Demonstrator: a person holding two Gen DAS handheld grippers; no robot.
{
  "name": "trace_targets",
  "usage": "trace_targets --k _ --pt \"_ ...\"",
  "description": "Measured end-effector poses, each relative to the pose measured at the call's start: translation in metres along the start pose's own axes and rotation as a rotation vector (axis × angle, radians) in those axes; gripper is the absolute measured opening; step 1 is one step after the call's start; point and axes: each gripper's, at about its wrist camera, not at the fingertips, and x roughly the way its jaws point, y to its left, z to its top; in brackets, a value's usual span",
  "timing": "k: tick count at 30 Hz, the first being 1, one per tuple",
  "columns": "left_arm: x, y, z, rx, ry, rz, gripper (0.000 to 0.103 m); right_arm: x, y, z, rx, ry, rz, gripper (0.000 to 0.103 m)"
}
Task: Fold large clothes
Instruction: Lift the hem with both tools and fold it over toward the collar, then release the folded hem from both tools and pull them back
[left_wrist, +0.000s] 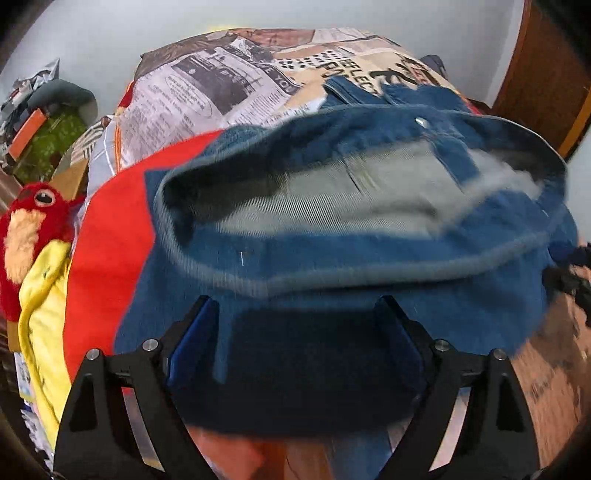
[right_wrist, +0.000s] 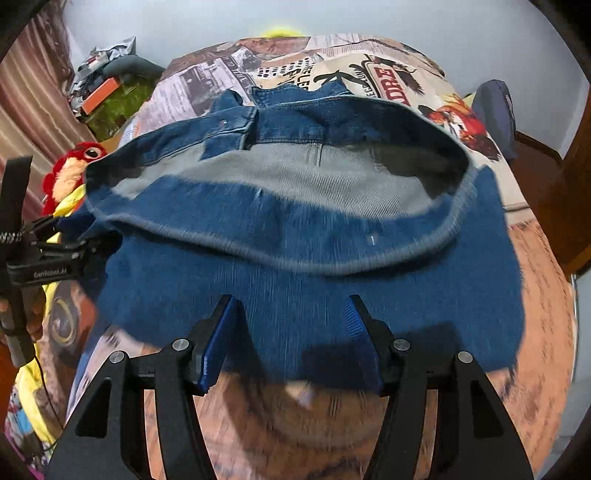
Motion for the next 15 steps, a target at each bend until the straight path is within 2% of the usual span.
trace_targets --k 4,7,9,11,15 --pt "0.016 0.015 0.044 -0.04 -0.016 0.052 0.088 0.015 -0.018 0.047 -0.01 -0.012 -0.081 0.056" --pt "0.014 0.037 0.083 -0.103 -0.072 0.099 0.088 0.005 -0.047 0.09 0.105 -0.108 -0.142 0.056" --pt "-0.001 0.049 0.102 -0.165 -0.154 0.146 0.088 -0.01 -0.057 0.105 0.178 -0.183 -0.23 0.056" --pt "-0.013 0.058 0.112 -0.197 -0.201 0.134 0.088 -0.023 -0.056 0.111 0.177 -0.233 -0.237 0.056" --pt "-0.033 0.064 0.105 -0.23 -0.224 0.037 0.088 -0.034 -0.04 0.1 0.134 -0.24 -0.172 0.056"
